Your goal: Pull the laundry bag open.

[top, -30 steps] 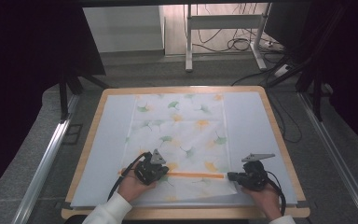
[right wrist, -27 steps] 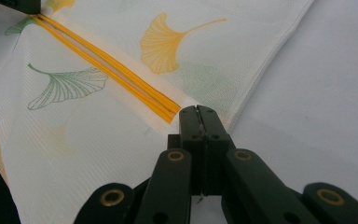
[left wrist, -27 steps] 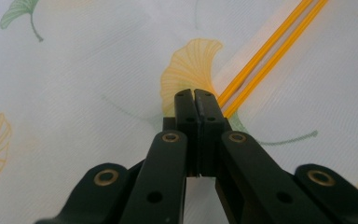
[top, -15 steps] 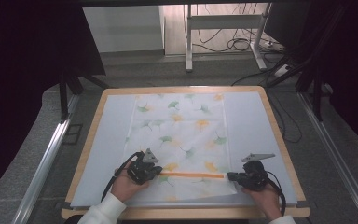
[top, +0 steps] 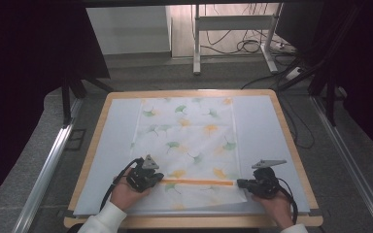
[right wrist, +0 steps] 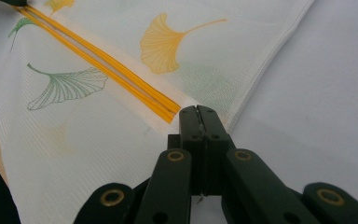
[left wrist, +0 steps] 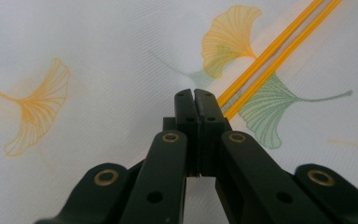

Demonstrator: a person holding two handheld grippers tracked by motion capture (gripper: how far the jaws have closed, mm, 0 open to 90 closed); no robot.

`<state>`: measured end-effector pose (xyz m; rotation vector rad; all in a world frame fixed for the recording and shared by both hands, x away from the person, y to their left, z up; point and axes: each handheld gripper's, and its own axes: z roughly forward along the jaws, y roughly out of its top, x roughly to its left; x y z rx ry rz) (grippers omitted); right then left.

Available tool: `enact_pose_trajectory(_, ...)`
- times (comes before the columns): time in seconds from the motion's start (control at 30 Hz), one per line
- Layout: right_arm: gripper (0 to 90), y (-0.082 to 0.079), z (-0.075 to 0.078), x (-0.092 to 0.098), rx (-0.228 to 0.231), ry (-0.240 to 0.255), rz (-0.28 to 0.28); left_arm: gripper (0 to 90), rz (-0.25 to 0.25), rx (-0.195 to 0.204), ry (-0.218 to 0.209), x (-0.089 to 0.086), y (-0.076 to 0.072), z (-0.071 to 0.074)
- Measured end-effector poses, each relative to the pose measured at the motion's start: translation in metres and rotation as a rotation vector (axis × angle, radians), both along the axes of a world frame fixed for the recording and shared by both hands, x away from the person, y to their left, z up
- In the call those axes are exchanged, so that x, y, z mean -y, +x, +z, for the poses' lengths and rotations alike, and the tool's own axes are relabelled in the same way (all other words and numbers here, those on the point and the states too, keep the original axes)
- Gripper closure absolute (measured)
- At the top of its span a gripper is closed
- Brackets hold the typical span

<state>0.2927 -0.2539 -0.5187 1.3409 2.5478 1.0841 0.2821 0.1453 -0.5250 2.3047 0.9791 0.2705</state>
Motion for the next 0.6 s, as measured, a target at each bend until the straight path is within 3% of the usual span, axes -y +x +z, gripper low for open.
enact_pose_trajectory(0.6, 89.7, 0.000, 0.000, 0.000, 0.003, 0.000, 0.002, 90.0, 0.052, -0.010, -0.008, -0.026, -0.003, -0.001)
